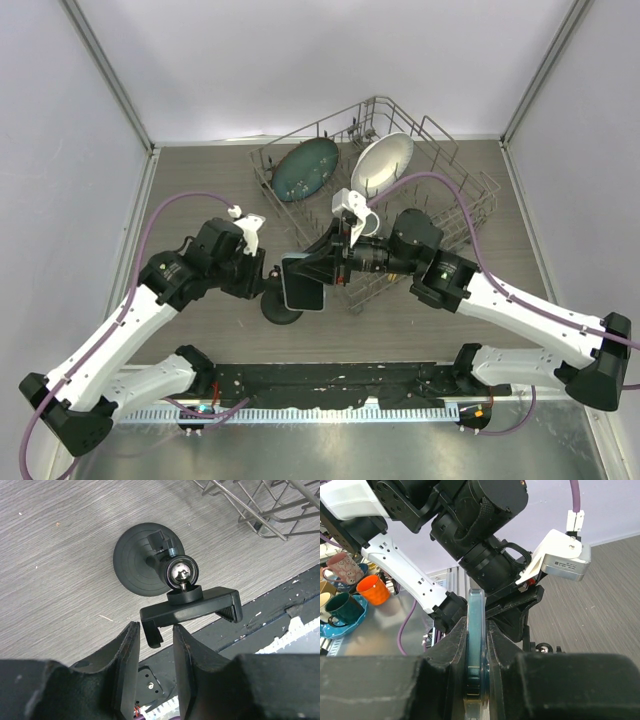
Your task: Place the phone on the phone stand
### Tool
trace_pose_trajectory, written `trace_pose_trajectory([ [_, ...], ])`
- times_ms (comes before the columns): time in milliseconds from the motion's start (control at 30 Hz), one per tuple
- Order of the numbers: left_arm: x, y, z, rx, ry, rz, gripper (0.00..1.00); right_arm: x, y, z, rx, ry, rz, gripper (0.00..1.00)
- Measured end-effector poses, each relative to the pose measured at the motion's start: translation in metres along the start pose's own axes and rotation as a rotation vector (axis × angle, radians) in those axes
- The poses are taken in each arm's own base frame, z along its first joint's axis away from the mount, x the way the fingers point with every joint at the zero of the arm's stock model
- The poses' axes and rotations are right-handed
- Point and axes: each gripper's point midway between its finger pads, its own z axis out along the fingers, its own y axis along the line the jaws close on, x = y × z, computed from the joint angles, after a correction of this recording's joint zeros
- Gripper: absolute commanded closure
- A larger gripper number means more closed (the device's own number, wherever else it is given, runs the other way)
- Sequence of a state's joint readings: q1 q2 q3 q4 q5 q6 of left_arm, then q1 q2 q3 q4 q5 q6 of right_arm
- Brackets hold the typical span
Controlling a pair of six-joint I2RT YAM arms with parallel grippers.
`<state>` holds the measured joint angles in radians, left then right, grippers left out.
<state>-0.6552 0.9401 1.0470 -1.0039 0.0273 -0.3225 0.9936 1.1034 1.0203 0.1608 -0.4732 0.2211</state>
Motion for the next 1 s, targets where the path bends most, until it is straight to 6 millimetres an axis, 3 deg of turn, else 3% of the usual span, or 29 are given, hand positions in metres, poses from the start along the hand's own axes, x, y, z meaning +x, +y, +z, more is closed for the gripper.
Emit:
trace_pose_trajectory([
  [567, -0.006, 0.002, 0.0, -0.014, -0.028, -0.001, 0.73, 0.014, -0.004, 0.008, -0.014, 0.037, 0.023, 0.99],
  [767, -0.007, 0.004, -0.001, -0.027, -0.037, -0.008, 0.68, 0.014, -0.004, 0.009, -0.017, 0.037, 0.023, 0.99],
  [1000, -0.007, 0.004, 0.0, -0.036, -0.041, -0.002, 0.72, 0.014, -0.004, 0.009, -0.018, 0.036, 0.023, 0.99],
])
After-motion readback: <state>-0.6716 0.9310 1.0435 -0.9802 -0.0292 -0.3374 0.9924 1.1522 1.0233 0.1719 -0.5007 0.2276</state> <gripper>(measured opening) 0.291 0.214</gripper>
